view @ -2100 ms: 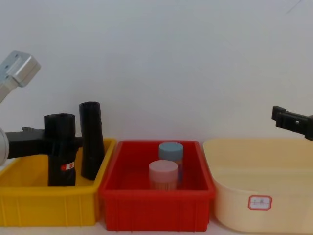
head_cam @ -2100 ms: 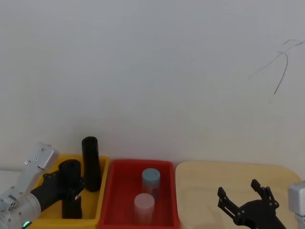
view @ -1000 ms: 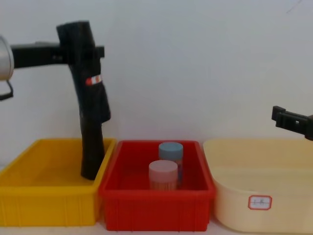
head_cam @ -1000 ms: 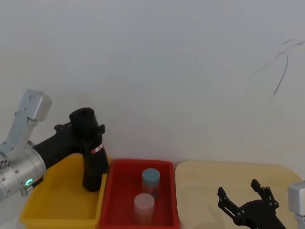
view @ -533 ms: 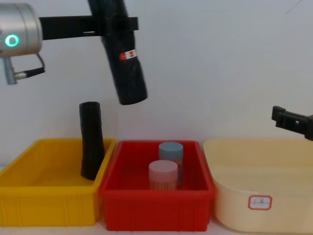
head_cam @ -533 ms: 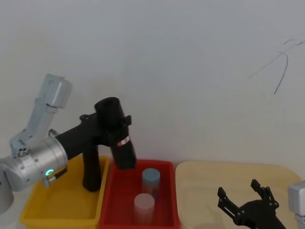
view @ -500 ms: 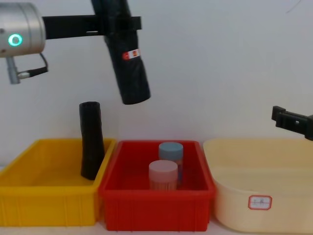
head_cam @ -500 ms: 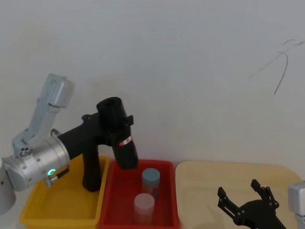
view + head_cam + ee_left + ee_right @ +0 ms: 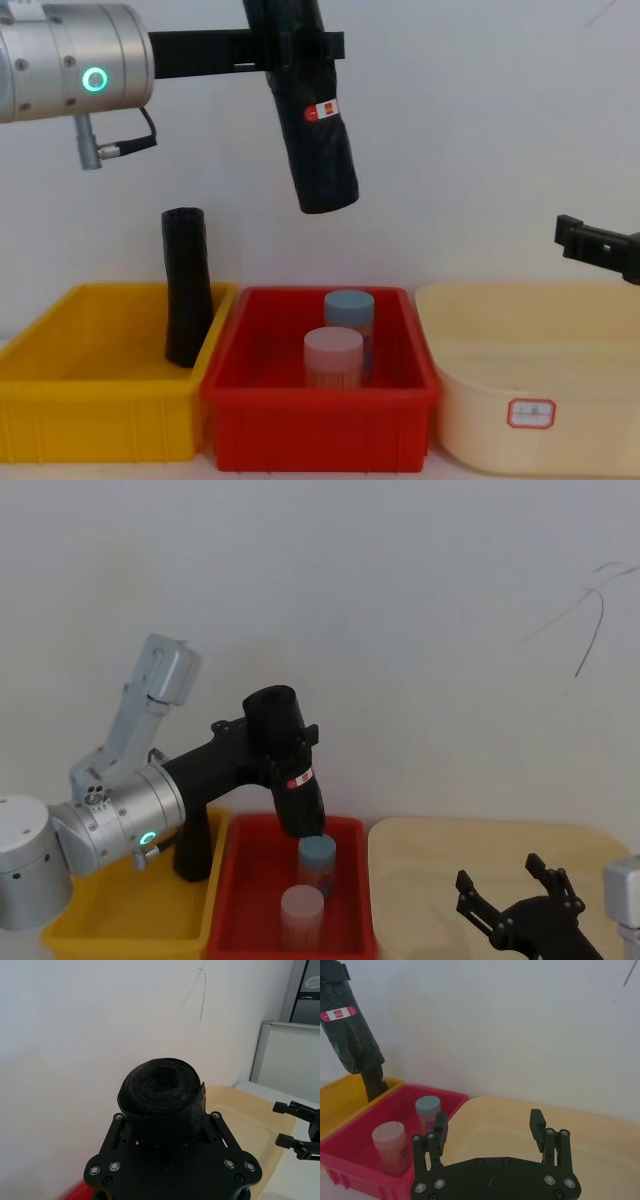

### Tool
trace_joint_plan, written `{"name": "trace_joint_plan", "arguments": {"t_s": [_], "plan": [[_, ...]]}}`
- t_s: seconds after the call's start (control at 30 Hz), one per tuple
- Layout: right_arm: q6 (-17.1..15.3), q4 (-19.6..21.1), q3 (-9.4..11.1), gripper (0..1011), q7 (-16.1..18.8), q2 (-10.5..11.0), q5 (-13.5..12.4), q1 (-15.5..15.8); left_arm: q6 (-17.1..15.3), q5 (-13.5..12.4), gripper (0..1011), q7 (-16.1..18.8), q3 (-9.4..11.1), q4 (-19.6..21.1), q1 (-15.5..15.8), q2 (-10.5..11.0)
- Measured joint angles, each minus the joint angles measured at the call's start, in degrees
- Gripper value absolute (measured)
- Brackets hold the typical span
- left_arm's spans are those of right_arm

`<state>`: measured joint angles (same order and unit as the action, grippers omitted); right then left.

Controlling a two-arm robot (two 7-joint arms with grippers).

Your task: Pick up the garbage bag with the one hand and transfer it to the other hand.

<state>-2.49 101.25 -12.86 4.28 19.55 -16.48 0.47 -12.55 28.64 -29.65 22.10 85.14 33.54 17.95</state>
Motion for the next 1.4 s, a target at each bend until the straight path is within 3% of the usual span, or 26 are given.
{"name": "trace_joint_plan", "arguments": {"t_s": [0.33, 0.63, 0.93, 1.4], "plan": [[-3.16, 0.44, -0.13, 1000, 3.46, 1.73, -0.85, -1.98, 0.00, -0.11, 442, 0.00, 0.82, -0.45, 0.58, -0.62], [-7.62, 0.86, -1.35, 1000, 9.00, 4.30, -1.92, -5.30, 0.01, -0.15, 442, 0.00, 1.13, -0.63, 0.80, -0.83], [-12.66, -0.30, -4.48, 1000, 15.79, 6.43, -3.03, -11.67, 0.02, -0.19, 442, 0.00, 1.29, -0.72, 0.92, -0.98], [-16.73, -4.57, -9.18, 1000, 21.45, 5.51, -3.40, -20.77, 0.02, -0.22, 442, 0.00, 1.40, -0.79, 0.99, -1.05]]}}
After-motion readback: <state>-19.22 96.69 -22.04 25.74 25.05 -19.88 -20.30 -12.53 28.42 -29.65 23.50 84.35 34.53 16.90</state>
